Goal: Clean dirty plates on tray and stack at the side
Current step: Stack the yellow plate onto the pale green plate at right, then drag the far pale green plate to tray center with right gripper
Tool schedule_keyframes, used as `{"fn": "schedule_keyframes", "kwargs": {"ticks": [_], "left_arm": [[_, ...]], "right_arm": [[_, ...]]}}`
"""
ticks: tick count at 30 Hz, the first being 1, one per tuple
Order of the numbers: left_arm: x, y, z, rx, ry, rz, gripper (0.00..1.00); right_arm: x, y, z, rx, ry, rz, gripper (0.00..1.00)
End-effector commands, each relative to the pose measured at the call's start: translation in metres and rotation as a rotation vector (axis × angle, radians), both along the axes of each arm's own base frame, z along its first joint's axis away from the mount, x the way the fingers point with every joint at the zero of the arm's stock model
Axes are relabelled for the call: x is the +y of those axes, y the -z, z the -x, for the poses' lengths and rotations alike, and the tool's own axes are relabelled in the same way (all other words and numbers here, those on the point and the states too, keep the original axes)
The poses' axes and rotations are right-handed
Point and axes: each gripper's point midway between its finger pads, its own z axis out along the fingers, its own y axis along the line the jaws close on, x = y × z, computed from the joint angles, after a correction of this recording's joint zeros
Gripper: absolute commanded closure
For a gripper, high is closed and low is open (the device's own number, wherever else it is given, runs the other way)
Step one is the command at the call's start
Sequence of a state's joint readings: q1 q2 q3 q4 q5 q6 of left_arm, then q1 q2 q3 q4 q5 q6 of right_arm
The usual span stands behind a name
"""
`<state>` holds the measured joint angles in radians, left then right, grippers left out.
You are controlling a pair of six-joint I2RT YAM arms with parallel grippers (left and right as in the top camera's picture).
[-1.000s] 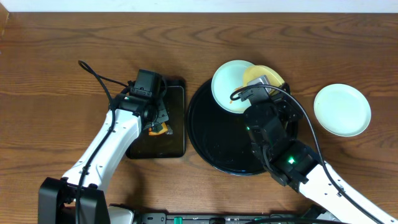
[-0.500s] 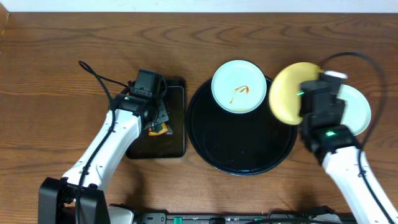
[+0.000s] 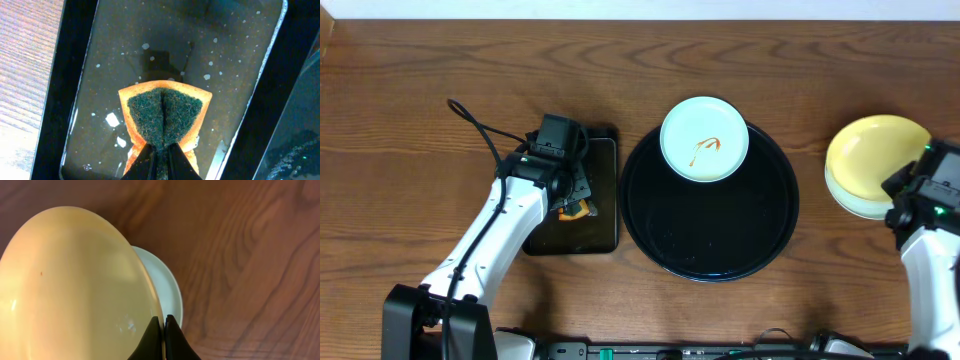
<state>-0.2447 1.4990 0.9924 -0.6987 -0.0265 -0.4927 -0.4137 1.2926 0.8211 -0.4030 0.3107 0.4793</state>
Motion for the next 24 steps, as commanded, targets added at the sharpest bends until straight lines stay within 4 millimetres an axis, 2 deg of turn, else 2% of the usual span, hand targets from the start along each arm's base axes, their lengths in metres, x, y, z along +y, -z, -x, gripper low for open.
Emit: {"fn": "schedule_keyframes", "kwargs": {"ticks": [1, 5, 8, 9, 12, 14, 17, 21, 24], "left_arm": [[0.004, 0.003, 0.001, 0.009, 0.006, -0.018, 0.92], [0.004, 0.003, 0.001, 0.009, 0.006, -0.018, 0.92], [0.004, 0.003, 0.001, 0.009, 0.006, -0.018, 0.92], [0.004, 0.003, 0.001, 0.008, 0.006, -0.018, 0.92], [0.003, 0.003, 0.0, 0.003, 0.006, -0.016, 0.93], [0.003, 0.003, 0.0, 0.001, 0.006, -0.016, 0.92], [0.003, 0.003, 0.0, 0.001, 0.006, -0.016, 0.92], [0.003, 0.003, 0.0, 0.002, 0.006, -0.016, 0.92], [0.003, 0.003, 0.0, 0.002, 0.006, -0.016, 0.92]], "right_arm": [[-0.009, 0.016, -0.003, -0.017, 0.028, -0.094, 0.99], [-0.013, 0.034, -0.001, 0.017, 0.038, -0.135, 0.99], [-0.013, 0.036, -0.003, 0.017, 0.032, -0.139, 0.95], [-0.009, 0.033, -0.012, -0.006, -0.023, -0.144, 0.8], [0.012, 0.025, -0.037, -0.074, -0.215, -0.176, 0.63], [0.035, 0.016, -0.053, -0.133, -0.369, -0.215, 0.62], [0.084, 0.002, -0.071, -0.201, -0.617, -0.271, 0.6], [0.137, -0.002, -0.079, -0.209, -0.837, -0.299, 0.55], [0.184, -0.004, -0.08, -0.204, -1.023, -0.305, 0.46]]}}
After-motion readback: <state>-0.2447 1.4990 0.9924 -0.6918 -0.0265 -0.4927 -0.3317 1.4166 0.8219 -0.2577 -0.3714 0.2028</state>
